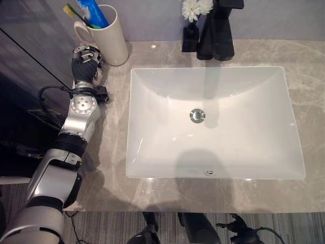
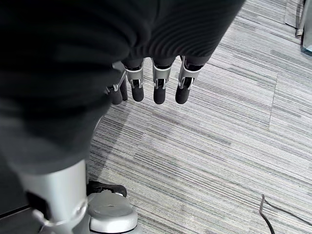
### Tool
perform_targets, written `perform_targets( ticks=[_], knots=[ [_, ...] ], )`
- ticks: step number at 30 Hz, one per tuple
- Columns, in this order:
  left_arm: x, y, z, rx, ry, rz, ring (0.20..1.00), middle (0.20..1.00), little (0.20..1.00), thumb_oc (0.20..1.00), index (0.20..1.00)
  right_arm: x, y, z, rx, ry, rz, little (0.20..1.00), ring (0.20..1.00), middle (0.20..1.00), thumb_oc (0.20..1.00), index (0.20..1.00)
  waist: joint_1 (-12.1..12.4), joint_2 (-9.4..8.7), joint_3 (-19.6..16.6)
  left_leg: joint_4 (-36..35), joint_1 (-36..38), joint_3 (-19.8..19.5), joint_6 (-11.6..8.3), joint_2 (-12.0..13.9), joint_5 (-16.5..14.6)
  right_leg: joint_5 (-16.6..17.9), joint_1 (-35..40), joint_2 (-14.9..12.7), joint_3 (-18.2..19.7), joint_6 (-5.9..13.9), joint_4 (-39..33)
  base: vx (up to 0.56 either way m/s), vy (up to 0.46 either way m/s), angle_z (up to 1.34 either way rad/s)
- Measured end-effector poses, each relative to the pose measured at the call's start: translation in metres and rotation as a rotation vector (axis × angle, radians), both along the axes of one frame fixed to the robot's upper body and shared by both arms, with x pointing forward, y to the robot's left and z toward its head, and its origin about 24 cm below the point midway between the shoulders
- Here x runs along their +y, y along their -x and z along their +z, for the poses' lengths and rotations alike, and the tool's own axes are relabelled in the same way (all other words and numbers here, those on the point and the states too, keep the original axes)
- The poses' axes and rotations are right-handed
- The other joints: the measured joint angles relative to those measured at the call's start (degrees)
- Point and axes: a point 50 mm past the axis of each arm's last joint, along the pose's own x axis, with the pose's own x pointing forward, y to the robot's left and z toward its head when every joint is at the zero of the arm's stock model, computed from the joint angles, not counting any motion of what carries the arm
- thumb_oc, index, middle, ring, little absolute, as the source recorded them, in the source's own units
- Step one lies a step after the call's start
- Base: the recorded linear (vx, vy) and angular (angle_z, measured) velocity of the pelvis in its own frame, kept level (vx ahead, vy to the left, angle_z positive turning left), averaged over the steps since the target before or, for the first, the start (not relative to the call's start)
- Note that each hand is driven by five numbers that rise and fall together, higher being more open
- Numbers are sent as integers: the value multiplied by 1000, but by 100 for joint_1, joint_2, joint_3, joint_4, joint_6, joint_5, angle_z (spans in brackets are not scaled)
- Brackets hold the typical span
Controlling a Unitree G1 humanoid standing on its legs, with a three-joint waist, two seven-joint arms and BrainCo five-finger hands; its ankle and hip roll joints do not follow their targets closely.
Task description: Put brush and paste in cup on sink, flatten towel.
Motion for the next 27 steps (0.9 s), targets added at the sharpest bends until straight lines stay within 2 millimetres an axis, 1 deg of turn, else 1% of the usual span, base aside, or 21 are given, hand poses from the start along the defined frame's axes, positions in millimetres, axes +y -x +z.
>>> perform_targets(
  ticks=[7, 11, 15, 16, 19, 22, 24, 27],
  knots=[
    [-6, 1, 4, -20, -42, -17, 200, 200, 200, 200, 200, 1, -1, 0, -6, -2, 1, 1000, 1000, 1000, 1000, 1000, -93, -13, 8, -24, -27, 65, -1, 4, -19, -6, -58, 24, 83, 5, 0, 3, -9, -4],
    [-8, 3, 10, -47, -87, -29, 200, 200, 200, 200, 200, 1, -1, 0, -8, -5, 0, 1000, 1000, 1000, 1000, 1000, -87, -33, 22, -23, -83, 103, -2, 6, -18, 3, -120, 33, 97, 11, 0, 1, -4, -1],
    [-16, 4, 11, -53, -135, -67, 200, 200, 200, 200, 200, 3, -2, 0, -18, -13, 4, 1000, 1000, 1000, 1000, 1000, -85, -35, 24, -23, -86, 106, 4, 2, -30, -5, -122, 29, 99, 15, -1, 0, 0, 0],
    [-23, 4, 11, -54, -155, -92, 200, 200, 200, 200, 200, 4, -1, 0, -17, -15, 3, 1000, 1000, 1000, 1000, 1000, -79, -35, 26, -24, -88, 105, 7, 0, -35, -12, -124, 26, 99, 19, -1, 0, 0, 0],
    [-30, 5, 11, -59, -195, -129, 200, 200, 200, 200, 200, 6, -1, -1, -19, -20, 3, 1000, 1000, 1000, 1000, 1000, -81, -35, 26, -24, -90, 106, 8, 0, -42, -16, -127, 25, 109, 22, -1, 0, 0, 0],
    [-41, 6, 16, -73, -234, -173, 200, 200, 200, 200, 200, 7, -2, -1, -20, -21, 4, 1000, 1000, 1000, 1000, 1000, -80, -32, 28, -25, -130, 110, 9, -1, -47, -17, -169, 22, 112, 23, -1, 0, 0, 0],
    [-48, 6, 23, -89, -257, -205, 200, 200, 200, 200, 200, 7, -2, -1, -24, -23, 5, 1000, 1000, 1000, 1000, 1000, -78, -27, 34, -24, -188, 101, 8, -5, -44, -12, -224, 17, 107, 22, 0, 0, 0, 0],
    [-58, 5, 26, -104, -255, -235, 200, 200, 200, 200, 200, 7, -2, -1, -25, -23, 5, 1000, 1000, 1000, 1000, 1000, -85, 4, 58, -24, -192, 99, 9, -1, -46, -13, -225, 18, 102, 21, 0, 0, 0, 0]
  ],
)
